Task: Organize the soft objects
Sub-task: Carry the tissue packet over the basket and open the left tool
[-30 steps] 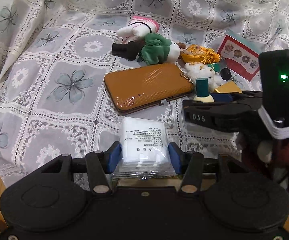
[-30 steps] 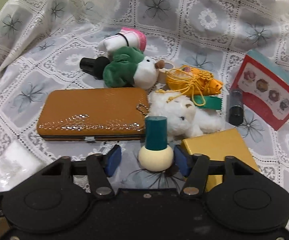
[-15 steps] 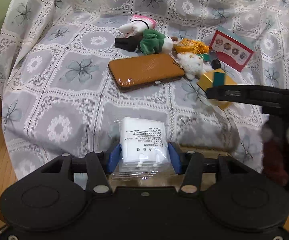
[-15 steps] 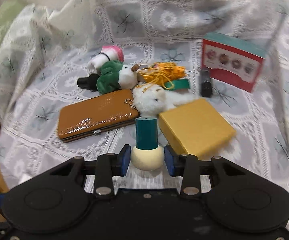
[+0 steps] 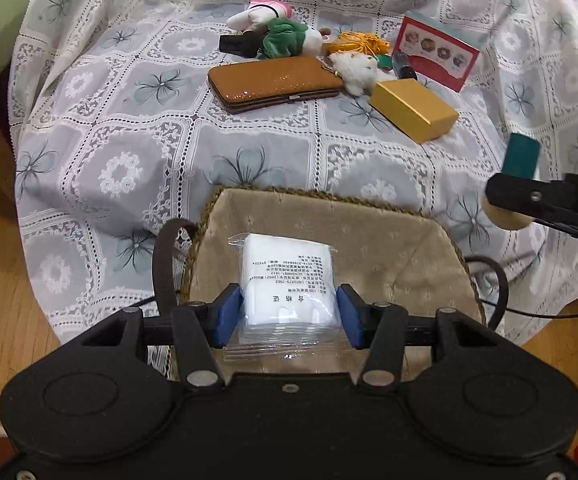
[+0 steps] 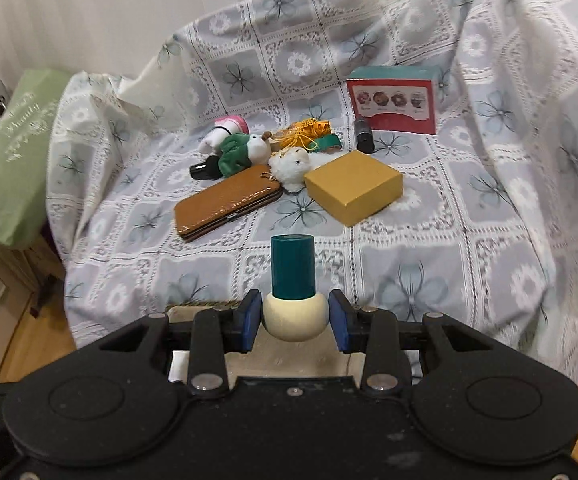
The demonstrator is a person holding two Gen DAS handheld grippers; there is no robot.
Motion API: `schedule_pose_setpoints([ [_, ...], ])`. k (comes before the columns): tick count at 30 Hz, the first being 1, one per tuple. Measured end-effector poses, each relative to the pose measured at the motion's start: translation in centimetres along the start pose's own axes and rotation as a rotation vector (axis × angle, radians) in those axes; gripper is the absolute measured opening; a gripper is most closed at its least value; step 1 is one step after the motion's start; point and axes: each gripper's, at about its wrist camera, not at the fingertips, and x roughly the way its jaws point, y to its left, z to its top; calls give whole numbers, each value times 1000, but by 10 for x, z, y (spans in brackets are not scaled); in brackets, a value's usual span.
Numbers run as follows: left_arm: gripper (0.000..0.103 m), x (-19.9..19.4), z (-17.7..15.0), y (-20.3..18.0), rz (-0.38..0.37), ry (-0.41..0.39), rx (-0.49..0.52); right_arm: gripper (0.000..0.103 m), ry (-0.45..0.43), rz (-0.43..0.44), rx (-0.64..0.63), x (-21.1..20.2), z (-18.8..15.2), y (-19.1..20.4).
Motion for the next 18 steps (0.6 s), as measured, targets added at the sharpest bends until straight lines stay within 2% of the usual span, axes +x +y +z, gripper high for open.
schedule_pose_setpoints([
  [6,50,-10,-12,-4,22,-24,9,36,-24,25,32,-30,-28,3],
  [15,50,-24,-25,-6,55,-48,-1,36,35,-22,73,-44,-58,-1],
  [18,50,-26,-27,-5,70,-54,1,36,47,-12,86,-45,-62,-3],
])
